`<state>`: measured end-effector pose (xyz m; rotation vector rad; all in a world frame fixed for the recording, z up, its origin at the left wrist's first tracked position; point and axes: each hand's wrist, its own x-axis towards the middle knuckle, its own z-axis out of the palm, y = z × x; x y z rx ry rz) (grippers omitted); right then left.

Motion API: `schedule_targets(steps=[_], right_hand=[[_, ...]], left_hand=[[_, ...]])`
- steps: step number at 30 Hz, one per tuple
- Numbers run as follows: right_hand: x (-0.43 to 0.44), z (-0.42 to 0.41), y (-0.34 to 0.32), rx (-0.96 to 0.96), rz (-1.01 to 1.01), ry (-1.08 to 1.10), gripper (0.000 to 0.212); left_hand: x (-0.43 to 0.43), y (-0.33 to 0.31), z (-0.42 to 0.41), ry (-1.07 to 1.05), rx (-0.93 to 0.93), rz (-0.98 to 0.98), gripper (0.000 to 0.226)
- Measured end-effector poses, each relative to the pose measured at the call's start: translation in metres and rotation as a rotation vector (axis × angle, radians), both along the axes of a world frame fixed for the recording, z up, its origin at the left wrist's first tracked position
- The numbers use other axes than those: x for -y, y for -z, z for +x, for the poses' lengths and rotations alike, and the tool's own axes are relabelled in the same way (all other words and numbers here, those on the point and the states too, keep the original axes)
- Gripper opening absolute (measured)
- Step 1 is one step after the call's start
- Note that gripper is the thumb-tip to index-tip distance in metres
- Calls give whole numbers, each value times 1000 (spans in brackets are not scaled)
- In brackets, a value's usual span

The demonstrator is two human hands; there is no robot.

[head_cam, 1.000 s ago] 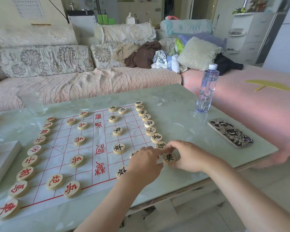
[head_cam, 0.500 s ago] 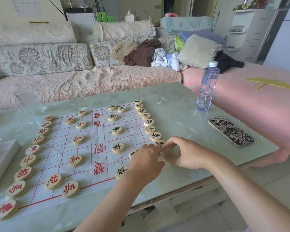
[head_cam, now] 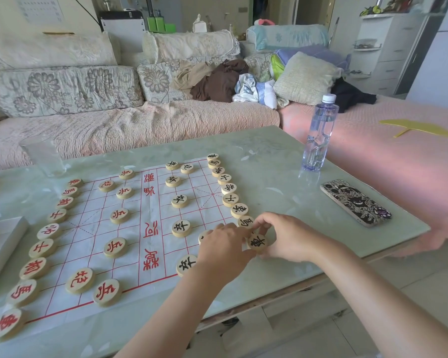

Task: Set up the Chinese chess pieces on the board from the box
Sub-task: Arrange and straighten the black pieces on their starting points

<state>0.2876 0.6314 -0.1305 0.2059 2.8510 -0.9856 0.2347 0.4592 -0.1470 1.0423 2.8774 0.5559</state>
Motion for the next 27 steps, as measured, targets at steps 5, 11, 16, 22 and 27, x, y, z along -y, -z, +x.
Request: schedule_targets(steps=[5,11,16,22,27], right_hand=[[0,0,0,0,-4,-6,50],[-13,-10,1,-19,-70,116,33],[-8,-31,6,-101,54,196,17],[-1,-49,4,-44,163,174,19],[-6,-55,6,-4,236,153,25]], left_hand=[[0,3,-1,3,-29,-18,41],[4,-6,-11,-27,-81,38,34],[-1,-10,-29,-103,-44,33,36],[-13,-9,-35,-116,-47,-34,31],[-12,-8,-37,-81,-24,51,35]])
